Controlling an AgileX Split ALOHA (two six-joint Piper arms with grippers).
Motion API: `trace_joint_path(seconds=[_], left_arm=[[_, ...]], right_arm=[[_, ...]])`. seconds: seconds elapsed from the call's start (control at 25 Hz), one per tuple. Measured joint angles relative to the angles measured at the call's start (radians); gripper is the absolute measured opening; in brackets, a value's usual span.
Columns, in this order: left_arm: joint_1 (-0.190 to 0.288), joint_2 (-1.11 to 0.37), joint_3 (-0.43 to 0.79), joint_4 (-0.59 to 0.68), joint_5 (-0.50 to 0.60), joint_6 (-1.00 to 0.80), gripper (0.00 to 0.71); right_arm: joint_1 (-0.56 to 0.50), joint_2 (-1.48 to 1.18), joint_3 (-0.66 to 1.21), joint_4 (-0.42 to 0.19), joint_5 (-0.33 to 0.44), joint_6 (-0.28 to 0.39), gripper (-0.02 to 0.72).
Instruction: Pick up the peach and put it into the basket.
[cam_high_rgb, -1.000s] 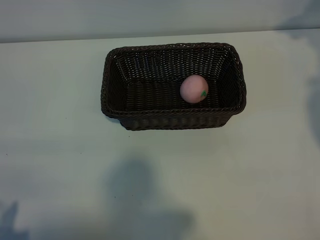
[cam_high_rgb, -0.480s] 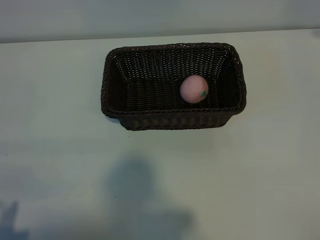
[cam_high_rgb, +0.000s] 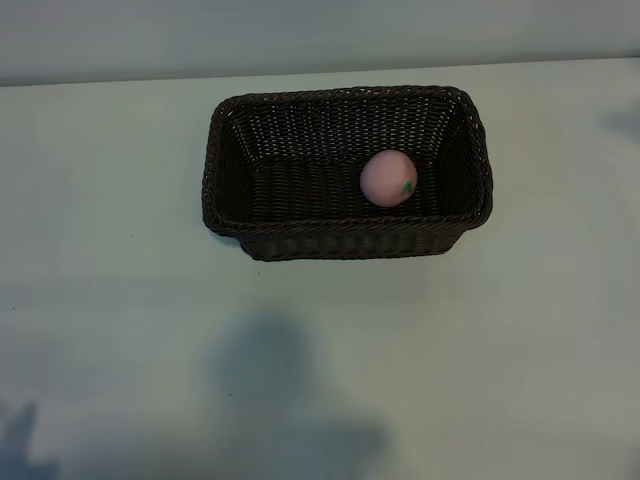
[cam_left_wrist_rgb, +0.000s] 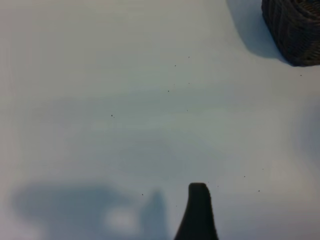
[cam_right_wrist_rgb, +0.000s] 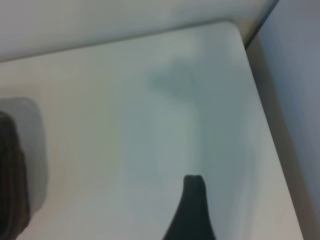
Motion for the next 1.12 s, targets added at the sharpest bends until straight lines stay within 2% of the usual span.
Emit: trace_joint_path(seconds=[0.2, 0.28, 0.4, 0.52, 0.64, 0.88, 1.12], left_arm=[[0.000, 0.000, 0.000, 0.000, 0.000, 0.000, 0.593], [0.000, 0.000, 0.000, -0.010, 0.000, 0.000, 0.593], [0.000, 0.000, 0.000, 0.000, 0.000, 0.000, 0.593], [0.000, 0.000, 0.000, -0.010, 0.000, 0.000, 0.593], [0.000, 0.000, 0.000, 0.000, 0.000, 0.000, 0.593], [0.000, 0.000, 0.000, 0.000, 0.000, 0.000, 0.593], [0.000, 0.000, 0.000, 0.000, 0.000, 0.000, 0.592]], right_arm=[[0.119, -0.332, 0.145, -0.020, 0.000, -0.004, 0.596], [0.149, -0.439, 0.198, -0.067, 0.001, 0.002, 0.596], [0.167, -0.568, 0.278, -0.145, 0.004, 0.050, 0.596], [0.169, -0.691, 0.353, -0.190, 0.005, 0.083, 0.596], [0.179, -0.799, 0.439, -0.195, -0.003, 0.108, 0.596], [0.227, -0.995, 0.669, -0.196, -0.076, 0.122, 0.595], [0.228, -1.154, 0.861, -0.195, -0.086, 0.124, 0.595]])
